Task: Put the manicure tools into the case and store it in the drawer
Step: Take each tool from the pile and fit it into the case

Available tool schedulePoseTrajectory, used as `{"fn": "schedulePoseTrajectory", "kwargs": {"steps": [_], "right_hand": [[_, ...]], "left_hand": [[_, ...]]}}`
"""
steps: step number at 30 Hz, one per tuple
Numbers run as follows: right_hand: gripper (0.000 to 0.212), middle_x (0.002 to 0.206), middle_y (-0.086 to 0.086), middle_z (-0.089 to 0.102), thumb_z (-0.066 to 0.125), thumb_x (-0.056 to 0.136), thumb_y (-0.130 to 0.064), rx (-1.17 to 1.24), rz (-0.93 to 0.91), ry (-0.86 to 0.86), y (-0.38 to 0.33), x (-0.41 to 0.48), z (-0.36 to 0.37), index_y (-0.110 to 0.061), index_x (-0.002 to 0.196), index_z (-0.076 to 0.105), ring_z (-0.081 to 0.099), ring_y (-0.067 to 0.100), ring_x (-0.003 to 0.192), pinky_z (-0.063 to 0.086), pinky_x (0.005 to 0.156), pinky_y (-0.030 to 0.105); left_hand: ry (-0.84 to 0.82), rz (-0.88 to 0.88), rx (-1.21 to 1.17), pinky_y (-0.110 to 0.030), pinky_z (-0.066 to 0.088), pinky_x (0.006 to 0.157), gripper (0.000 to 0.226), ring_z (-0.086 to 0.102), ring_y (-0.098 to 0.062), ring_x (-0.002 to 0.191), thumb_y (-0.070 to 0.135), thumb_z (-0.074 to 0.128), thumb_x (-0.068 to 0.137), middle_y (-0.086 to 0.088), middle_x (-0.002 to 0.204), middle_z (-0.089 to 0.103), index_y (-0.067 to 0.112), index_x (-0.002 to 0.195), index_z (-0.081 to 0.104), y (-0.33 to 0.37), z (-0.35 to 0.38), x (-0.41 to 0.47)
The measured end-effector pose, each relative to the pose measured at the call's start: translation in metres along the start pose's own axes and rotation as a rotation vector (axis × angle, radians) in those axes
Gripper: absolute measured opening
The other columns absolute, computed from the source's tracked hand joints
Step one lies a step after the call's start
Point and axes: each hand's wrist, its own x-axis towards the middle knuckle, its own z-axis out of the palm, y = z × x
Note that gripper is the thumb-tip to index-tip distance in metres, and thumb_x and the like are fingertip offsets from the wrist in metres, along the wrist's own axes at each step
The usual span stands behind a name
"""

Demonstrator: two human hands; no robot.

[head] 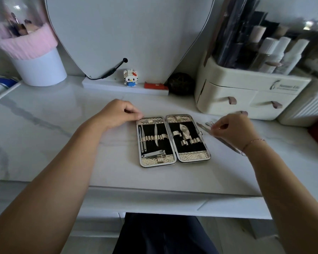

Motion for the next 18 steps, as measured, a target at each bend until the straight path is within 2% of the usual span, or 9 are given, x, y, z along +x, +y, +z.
{"fn": "schedulePoseTrajectory", "kwargs": {"steps": [3,6,9,12,14,18], "right_hand": [[0.015,0.062,-0.016,0.049,0.075,0.073,-0.023,0.003,0.03,0.016,0.0064,0.0006,0.0016,-0.016,0.086,0.075,0.037,-0.004,0.065,0.04,0.068,0.023],[0.011,0.063,-0.011,0.054,0.075,0.072,-0.02,0.021,0.058,0.009,0.0069,0.003,0.0029,-0.015,0.082,0.075,0.04,0.0,0.065,0.045,0.074,0.027],[0.005,0.072,0.0,0.065,0.072,0.074,-0.018,0.012,0.053,-0.035,0.0053,0.0047,0.0039,-0.015,0.077,0.075,0.055,0.012,0.071,0.043,0.067,0.026],[0.006,0.073,-0.001,0.064,0.072,0.073,-0.019,0.028,0.037,-0.045,0.0065,0.0054,0.0046,-0.016,0.079,0.075,0.056,0.014,0.072,0.039,0.058,0.021],[0.007,0.075,0.001,0.066,0.073,0.073,-0.019,0.039,0.038,-0.042,0.0068,0.0056,0.0046,-0.016,0.079,0.075,0.056,0.015,0.072,0.037,0.058,0.014],[0.01,0.076,0.01,0.07,0.068,0.075,-0.016,-0.014,0.08,-0.071,0.0063,0.0084,0.0045,-0.009,0.074,0.075,0.061,0.023,0.073,0.039,0.056,0.017]], "left_hand": [[0.007,0.006,-0.016,-0.023,0.04,0.089,0.018,0.062,-0.007,0.088,0.024,0.076,0.077,0.009,0.086,0.069,0.014,0.091,0.075,0.001,0.0013,-0.0021],[0.018,0.0,-0.011,-0.027,0.042,0.094,0.016,0.062,-0.007,0.09,0.025,0.076,0.076,0.01,0.086,0.07,0.017,0.09,0.076,0.0005,0.0019,-0.0018],[0.016,0.001,-0.005,-0.031,0.042,0.098,0.013,0.063,-0.01,0.093,0.025,0.077,0.076,0.01,0.086,0.07,0.02,0.088,0.076,-0.0012,0.0011,-0.0008],[0.012,-0.007,-0.018,-0.033,0.042,0.1,0.013,0.064,-0.011,0.095,0.025,0.077,0.076,0.01,0.087,0.071,0.02,0.088,0.076,-0.0022,0.0007,-0.0002],[0.015,-0.011,-0.019,-0.033,0.041,0.101,0.014,0.064,-0.011,0.097,0.024,0.077,0.076,0.009,0.09,0.071,0.019,0.089,0.076,-0.0023,0.0008,0.0002],[0.013,-0.009,-0.018,-0.031,0.041,0.099,0.012,0.063,-0.012,0.098,0.025,0.076,0.076,0.008,0.091,0.072,0.021,0.088,0.076,-0.0028,0.001,0.0007]]}}
